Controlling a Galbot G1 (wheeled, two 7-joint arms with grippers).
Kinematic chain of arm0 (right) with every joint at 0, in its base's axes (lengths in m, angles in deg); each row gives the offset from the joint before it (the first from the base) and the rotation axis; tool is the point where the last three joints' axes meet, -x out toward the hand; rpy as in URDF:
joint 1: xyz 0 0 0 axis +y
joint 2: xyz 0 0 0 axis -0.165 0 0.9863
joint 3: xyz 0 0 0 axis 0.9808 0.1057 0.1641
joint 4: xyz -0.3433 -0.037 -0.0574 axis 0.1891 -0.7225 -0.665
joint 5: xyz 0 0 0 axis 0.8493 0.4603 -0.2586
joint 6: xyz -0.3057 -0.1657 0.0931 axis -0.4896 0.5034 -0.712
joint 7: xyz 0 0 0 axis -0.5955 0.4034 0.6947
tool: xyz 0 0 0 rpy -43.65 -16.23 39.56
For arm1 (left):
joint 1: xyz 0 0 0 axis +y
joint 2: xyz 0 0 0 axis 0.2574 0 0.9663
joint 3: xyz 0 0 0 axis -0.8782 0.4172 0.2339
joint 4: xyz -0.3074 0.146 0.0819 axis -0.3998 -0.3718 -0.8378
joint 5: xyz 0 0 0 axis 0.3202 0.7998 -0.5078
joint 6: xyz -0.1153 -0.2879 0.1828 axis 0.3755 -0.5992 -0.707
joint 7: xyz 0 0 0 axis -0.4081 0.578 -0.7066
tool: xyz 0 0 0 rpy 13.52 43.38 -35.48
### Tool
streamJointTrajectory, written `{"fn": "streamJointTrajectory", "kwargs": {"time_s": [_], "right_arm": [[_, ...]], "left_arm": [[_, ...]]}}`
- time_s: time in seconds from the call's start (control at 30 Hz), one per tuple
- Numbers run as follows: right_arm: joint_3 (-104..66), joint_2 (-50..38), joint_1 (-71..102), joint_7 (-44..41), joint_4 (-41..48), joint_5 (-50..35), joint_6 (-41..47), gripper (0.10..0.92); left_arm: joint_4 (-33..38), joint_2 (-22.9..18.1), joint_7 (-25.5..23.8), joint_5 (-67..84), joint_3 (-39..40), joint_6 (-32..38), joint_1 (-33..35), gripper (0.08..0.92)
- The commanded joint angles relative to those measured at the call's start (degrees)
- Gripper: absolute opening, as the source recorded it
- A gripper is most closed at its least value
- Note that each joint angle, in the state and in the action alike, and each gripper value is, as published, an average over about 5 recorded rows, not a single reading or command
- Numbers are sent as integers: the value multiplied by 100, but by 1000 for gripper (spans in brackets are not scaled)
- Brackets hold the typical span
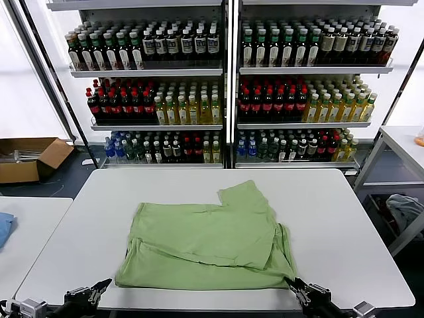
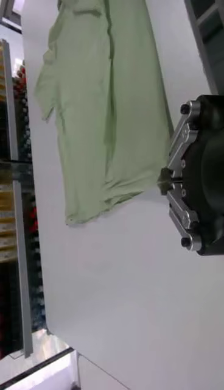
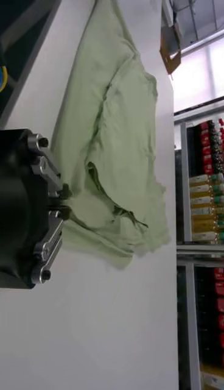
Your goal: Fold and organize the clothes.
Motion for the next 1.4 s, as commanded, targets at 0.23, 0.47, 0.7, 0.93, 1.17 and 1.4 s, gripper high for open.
{"fn": "streamJointTrajectory", "kwargs": {"time_s": [0.23, 0.47, 0.7, 0.93, 1.17, 1.4], "right_arm": [[-339, 5, -446, 87, -45, -594, -393, 578], [113, -261, -2107, 191, 524, -711, -69, 774], [1261, -161, -4478, 422, 1925, -549, 873, 822], [2522, 49, -5983, 540, 3144, -451, 1326, 823], [3314, 418, -6696, 486, 4158, -304, 1263, 823], [3524, 794, -7035, 445, 4761, -100, 1225, 823]], "left_arm": [[-109, 117, 403, 605, -113, -123, -948, 368], [-695, 509, 424, 751, 551, -110, -2113, 566], [-1752, 981, 445, 1148, 1628, -214, -3530, 753], [-2766, 1047, 507, 1136, 2800, -199, -4791, 822], [-3577, 832, 695, 1178, 3618, -233, -5784, 823], [-4121, 638, 753, 1142, 4106, -206, -6348, 823]]}}
